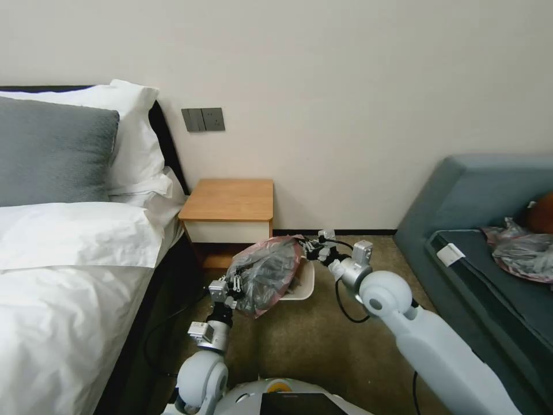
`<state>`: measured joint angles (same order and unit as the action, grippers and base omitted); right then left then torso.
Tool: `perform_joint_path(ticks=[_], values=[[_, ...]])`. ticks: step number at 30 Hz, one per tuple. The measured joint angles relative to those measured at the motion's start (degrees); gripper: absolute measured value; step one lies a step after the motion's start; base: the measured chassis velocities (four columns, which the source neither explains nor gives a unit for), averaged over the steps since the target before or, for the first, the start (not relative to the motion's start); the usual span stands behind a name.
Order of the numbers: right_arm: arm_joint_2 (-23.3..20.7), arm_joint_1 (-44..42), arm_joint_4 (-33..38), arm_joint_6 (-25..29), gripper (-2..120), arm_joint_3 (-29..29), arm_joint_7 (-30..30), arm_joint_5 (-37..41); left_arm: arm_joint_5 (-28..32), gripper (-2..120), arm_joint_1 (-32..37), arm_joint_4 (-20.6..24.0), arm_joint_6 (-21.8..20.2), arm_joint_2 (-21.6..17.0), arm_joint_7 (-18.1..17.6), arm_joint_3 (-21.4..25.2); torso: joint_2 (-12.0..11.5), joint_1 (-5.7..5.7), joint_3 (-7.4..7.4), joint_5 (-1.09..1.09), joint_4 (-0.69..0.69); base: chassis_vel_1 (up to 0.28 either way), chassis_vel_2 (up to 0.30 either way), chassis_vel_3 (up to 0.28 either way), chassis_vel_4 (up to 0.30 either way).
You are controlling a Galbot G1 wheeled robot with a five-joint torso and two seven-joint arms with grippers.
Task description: Pick up the garbage bag from the table and place it over the trash can.
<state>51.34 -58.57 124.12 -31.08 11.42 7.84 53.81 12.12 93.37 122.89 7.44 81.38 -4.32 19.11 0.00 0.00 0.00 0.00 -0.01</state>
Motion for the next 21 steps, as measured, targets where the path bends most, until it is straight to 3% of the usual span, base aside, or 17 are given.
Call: perform_joint_path(ticks=[3,8,9,13,19,21], values=[[-0.6,0.4,-0.3,-2.3,1,1.1,-1.2,1.7,1.6,6,-0.3,0.3,-0.1,0.2,0.6,0.9,0.0,0.0,0.0,-0.01,0.0,0.0,0.0,0.0,0.0],[-0.6,0.4,-0.3,-2.4,12,1.8,-1.8,2.3,3.0,6,-0.6,0.4,-0.5,0.4,0.7,1.6,0.0,0.0,0.0,0.0,0.01,0.0,0.0,0.0,0.0],[-0.3,0.1,0.4,-2.4,25,2.3,-0.9,3.9,4.1,6,-0.8,0.4,-1.0,0.4,0.7,2.2,0.0,0.0,0.0,0.0,0.0,0.0,0.0,0.0,0.0],[-0.1,-0.1,2.4,-3.2,39,4.3,2.5,9.2,6.1,6,-1.0,0.4,-1.7,0.4,0.7,2.9,0.0,0.0,0.0,0.0,0.01,0.0,0.0,0.0,0.0],[-1.1,-0.9,3.8,-3.7,56,6.1,2.9,10.4,8.0,6,-1.3,0.3,-2.3,0.4,0.7,3.5,0.0,0.0,0.0,-0.01,0.0,0.0,0.0,0.0,0.0],[-2.3,-2.4,4.9,-4.1,75,8.2,3.1,10.4,9.4,6,-1.5,0.4,-2.6,0.1,0.6,4.2,0.0,0.0,0.0,0.0,0.01,0.0,0.0,0.0,0.0]])
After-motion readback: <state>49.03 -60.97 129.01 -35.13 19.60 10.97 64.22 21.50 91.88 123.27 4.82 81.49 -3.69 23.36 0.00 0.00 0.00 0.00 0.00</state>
